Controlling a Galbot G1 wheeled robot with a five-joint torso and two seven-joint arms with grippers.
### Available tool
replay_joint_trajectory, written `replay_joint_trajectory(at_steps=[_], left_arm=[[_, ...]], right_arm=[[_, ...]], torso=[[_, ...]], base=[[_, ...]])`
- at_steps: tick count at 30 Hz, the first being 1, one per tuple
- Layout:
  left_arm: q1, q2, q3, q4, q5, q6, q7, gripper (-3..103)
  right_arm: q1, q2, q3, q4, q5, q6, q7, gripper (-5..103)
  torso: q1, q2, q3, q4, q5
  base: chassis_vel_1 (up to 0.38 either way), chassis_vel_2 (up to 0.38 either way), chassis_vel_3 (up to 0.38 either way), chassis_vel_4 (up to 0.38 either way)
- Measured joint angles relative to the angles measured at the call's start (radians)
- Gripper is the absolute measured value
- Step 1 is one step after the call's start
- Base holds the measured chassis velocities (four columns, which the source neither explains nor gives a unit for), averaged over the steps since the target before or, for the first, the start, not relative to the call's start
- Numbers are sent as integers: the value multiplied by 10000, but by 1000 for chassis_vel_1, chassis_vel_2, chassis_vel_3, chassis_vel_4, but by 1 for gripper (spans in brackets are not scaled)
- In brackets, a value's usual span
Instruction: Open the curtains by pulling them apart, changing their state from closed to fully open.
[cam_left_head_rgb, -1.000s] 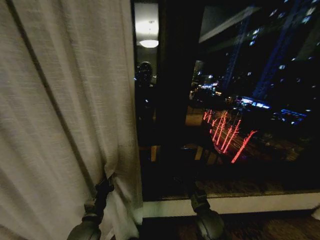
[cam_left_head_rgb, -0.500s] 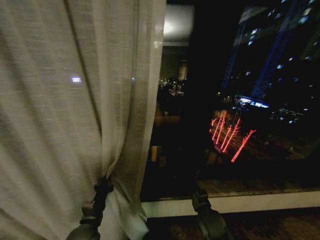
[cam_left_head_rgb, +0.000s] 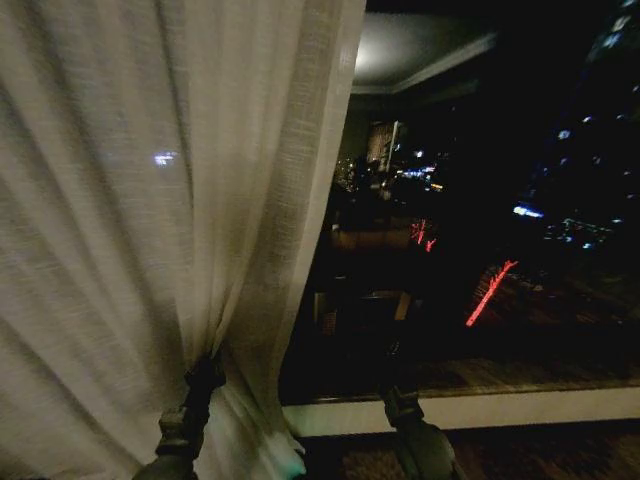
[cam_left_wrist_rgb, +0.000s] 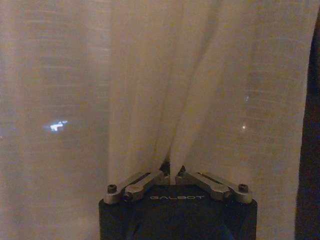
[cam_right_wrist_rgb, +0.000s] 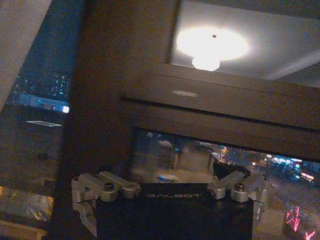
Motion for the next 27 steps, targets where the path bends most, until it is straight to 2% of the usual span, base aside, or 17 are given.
replay_joint_trajectory(at_steps=[19,27], left_arm=[[264,-274,-25,-229,286,-66,-32,0],[435,-415,-28,-384,380,-60,-69,0]], right_arm=[[-12,-49,-23,36,13,32,-36,100],[45,-127,-21,26,193,280,-131,100]], torso=[[0,0,0,2,-1],[0,0,0,2,-4]], base=[[347,358,-357,-353],[307,305,-292,-307]])
